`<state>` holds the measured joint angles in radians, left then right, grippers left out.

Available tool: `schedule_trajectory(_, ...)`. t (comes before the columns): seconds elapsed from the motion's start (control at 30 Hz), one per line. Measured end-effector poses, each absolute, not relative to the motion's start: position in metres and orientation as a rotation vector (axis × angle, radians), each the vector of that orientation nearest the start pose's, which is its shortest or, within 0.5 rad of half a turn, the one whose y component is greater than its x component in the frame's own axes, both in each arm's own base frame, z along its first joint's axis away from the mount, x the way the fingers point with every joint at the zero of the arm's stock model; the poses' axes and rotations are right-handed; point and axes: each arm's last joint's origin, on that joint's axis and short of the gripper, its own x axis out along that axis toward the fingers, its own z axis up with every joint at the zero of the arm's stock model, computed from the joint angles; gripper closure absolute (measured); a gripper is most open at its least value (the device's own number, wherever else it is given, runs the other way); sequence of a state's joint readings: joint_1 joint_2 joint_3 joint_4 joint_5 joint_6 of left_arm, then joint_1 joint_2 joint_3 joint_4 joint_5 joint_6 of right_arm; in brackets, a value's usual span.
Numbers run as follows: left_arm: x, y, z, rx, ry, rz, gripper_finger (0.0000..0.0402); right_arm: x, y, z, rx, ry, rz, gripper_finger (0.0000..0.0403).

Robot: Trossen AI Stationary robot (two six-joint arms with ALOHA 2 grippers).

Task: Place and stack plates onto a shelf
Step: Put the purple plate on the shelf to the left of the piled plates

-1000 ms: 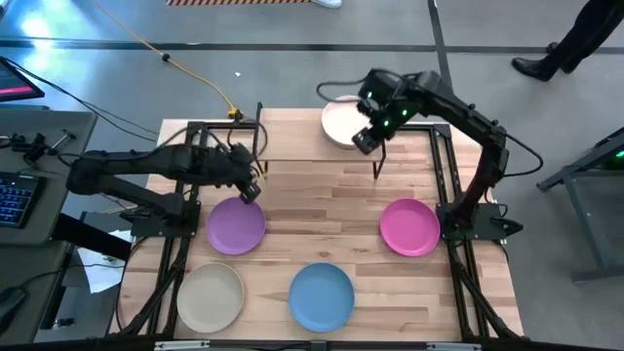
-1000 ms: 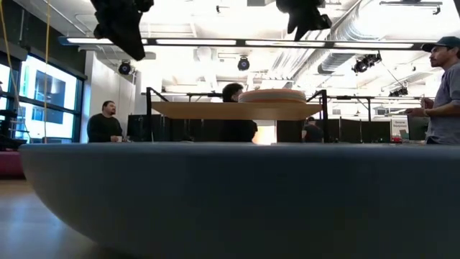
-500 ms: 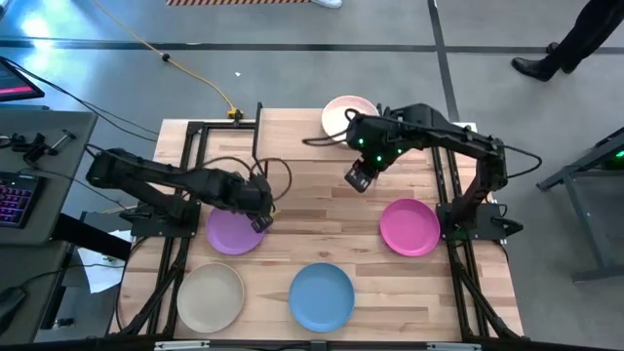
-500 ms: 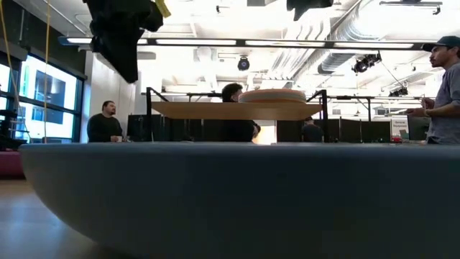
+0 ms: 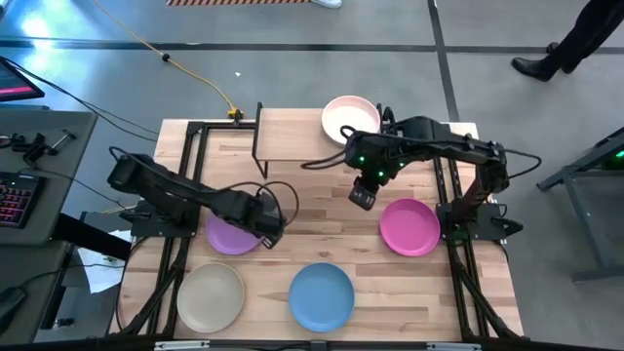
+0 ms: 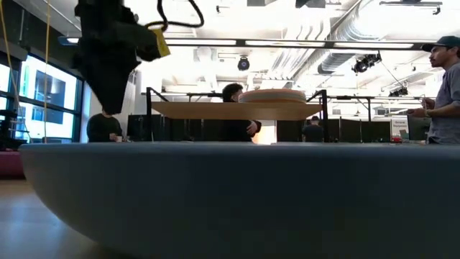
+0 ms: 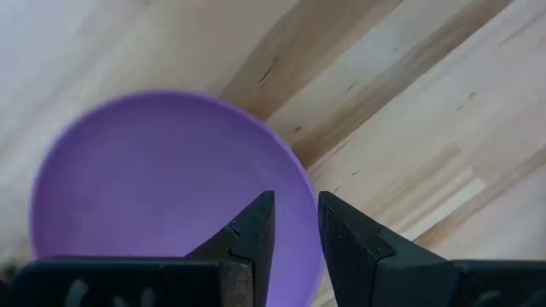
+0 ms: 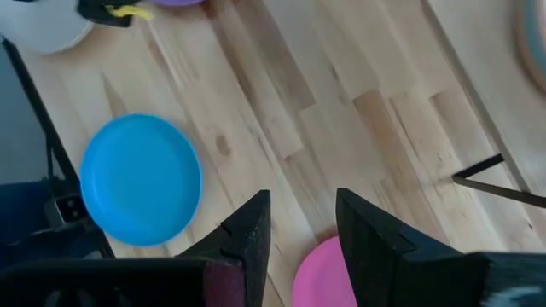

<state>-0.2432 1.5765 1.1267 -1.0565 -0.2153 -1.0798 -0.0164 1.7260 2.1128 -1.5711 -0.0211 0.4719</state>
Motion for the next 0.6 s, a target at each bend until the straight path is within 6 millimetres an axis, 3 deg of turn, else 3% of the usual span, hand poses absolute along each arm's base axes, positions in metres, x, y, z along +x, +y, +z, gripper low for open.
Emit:
schedule_trajectory(0.3, 0.277, -0.071, 0.192, -0.598, 1.335, 0.847, 0.0318, 0.302, -0.001, 0.423, 0.383, 1.17, -0.231, 0.0289)
schedule_trajectory(0.6, 0.28, -0.079, 0.184, -0.637, 1.338, 0.867, 0.0318, 0.302, -0.001, 0.423, 0.354, 1.173, -0.211, 0.0289)
